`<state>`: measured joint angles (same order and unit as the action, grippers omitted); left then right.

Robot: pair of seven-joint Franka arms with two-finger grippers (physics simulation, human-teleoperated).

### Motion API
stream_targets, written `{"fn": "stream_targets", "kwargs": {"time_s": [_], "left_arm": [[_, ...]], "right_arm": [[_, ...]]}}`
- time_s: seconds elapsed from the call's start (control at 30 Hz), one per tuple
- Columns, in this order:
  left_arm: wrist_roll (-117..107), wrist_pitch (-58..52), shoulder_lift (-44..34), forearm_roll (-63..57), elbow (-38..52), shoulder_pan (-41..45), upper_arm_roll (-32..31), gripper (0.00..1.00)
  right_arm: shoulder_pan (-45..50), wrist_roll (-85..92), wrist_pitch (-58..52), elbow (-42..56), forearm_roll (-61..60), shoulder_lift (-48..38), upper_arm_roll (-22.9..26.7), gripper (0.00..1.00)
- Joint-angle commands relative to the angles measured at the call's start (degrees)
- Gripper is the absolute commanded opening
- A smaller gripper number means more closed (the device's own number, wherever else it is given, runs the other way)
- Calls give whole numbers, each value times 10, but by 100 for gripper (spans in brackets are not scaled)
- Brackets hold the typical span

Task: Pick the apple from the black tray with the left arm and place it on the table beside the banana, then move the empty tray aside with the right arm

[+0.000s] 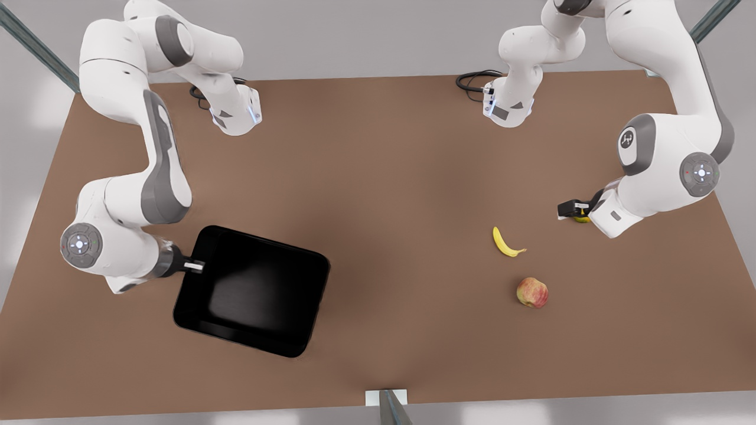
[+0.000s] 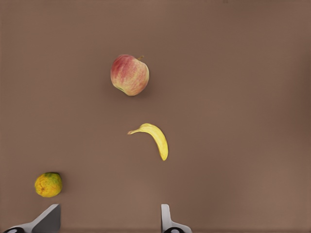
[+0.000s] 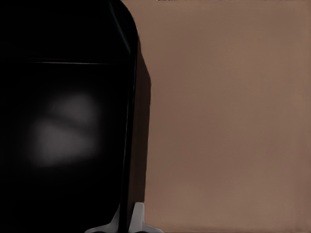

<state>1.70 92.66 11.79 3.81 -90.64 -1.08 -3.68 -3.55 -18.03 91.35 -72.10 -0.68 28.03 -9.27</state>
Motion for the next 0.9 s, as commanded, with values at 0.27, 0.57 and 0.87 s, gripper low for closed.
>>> {"fn": "stream_targets", "kwargs": {"time_s": [0.27, 0.57, 0.87], "left_arm": [[-28, 0, 1, -3, 1, 1, 0, 100], [-28, 5, 6, -15, 16, 9, -2, 100], [-29, 5, 7, -16, 16, 10, -2, 100]], "right_arm": [[-146, 744, 24, 3, -2, 26, 0, 18], [-170, 794, 118, 1, -4, 110, 0, 18], [-170, 798, 187, 1, 9, 167, 0, 39]]}}
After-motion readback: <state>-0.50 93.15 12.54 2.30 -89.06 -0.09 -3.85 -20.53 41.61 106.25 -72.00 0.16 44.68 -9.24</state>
